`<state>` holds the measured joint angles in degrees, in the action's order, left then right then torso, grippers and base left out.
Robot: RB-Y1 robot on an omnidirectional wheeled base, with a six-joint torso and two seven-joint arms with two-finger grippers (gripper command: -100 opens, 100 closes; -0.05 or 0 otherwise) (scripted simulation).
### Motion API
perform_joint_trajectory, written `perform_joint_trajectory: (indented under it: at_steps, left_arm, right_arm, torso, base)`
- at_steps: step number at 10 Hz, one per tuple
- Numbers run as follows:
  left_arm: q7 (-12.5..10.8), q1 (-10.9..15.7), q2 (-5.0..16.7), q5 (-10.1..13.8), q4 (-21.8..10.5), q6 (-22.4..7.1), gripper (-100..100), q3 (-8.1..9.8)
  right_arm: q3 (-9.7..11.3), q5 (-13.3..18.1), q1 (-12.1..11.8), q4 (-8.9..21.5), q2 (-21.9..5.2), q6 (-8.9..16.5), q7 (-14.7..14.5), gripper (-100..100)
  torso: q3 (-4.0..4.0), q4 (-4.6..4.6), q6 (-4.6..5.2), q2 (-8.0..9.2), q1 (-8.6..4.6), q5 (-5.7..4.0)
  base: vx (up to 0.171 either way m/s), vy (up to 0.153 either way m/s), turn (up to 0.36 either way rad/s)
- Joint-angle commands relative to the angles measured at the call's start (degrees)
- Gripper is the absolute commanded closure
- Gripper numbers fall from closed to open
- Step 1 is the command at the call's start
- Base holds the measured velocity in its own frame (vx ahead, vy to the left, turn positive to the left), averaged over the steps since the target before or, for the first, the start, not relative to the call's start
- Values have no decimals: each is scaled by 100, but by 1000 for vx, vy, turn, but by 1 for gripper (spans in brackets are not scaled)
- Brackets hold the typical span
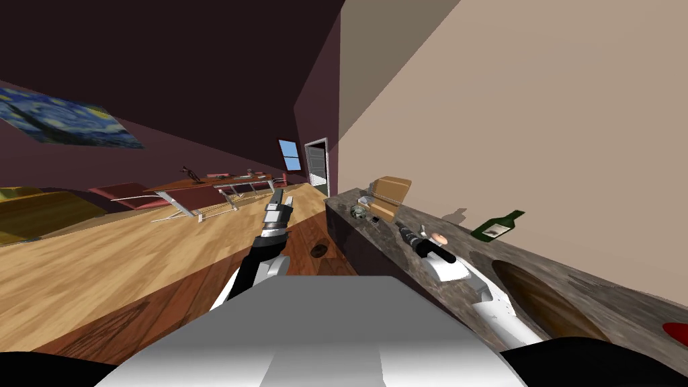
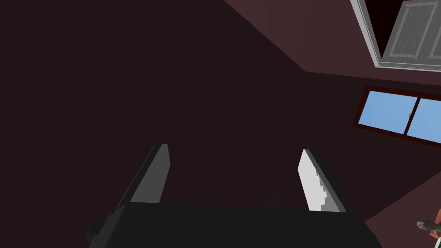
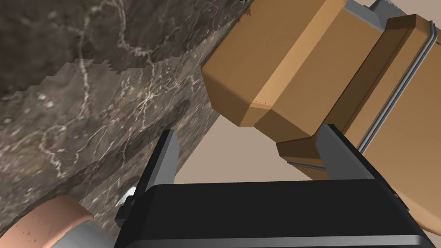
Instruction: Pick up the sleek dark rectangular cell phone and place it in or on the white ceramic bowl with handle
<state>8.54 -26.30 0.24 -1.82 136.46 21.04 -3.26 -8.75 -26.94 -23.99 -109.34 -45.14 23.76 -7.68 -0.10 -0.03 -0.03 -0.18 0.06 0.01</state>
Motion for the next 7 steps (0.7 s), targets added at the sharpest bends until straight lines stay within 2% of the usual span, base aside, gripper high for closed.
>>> perform_joint_trajectory:
  at_steps: [1, 2, 3, 4, 5, 6, 7]
  left_arm:
    - [0, 0, 0, 0, 0, 0, 0, 0]
    - [0, -1, 0, 0, 0, 0, 0, 0]
    - [0, 0, 0, 0, 0, 0, 0, 0]
    - [0, -1, 0, 0, 0, 0, 0, 0]
    - [0, 0, 0, 0, 0, 0, 0, 0]
    - [0, -1, 0, 0, 0, 0, 0, 0]
    - [0, 0, 0, 0, 0, 0, 0, 0]
  right_arm:
    - [0, -117, 15, 49, -130, 270, -70, -100]
    - [18, -352, 46, 163, -360, 447, -196, -100]
    - [18, -352, 46, 163, -385, 561, -196, -100]
    - [44, -587, 74, 274, -609, 776, -325, -100]
    - [44, -593, 74, 274, -637, 845, -325, -100]
    - [77, -839, 99, 382, -880, 1066, -455, -100]
    - [77, -839, 99, 382, -886, 1122, -455, -100]
  torso:
    - [0, 0, 0, 0, 0, 0]
    - [1, 0, 5, 2, -1, 0]
    - [-1, 0, 1, -1, 0, 0]
    - [-1, -1, 3, -1, 1, 0]
    - [-3, -1, 1, -5, 3, 1]
    - [-2, -1, 4, -2, 2, 0]
    - [-2, -1, 1, -4, 4, 1]
  base:
    - [33, 9, 58]
    - [44, 12, 115]
    - [42, 13, 79]
    - [52, 24, 138]
    - [43, 12, 66]
    - [46, 22, 145]
    - [40, 9, 76]
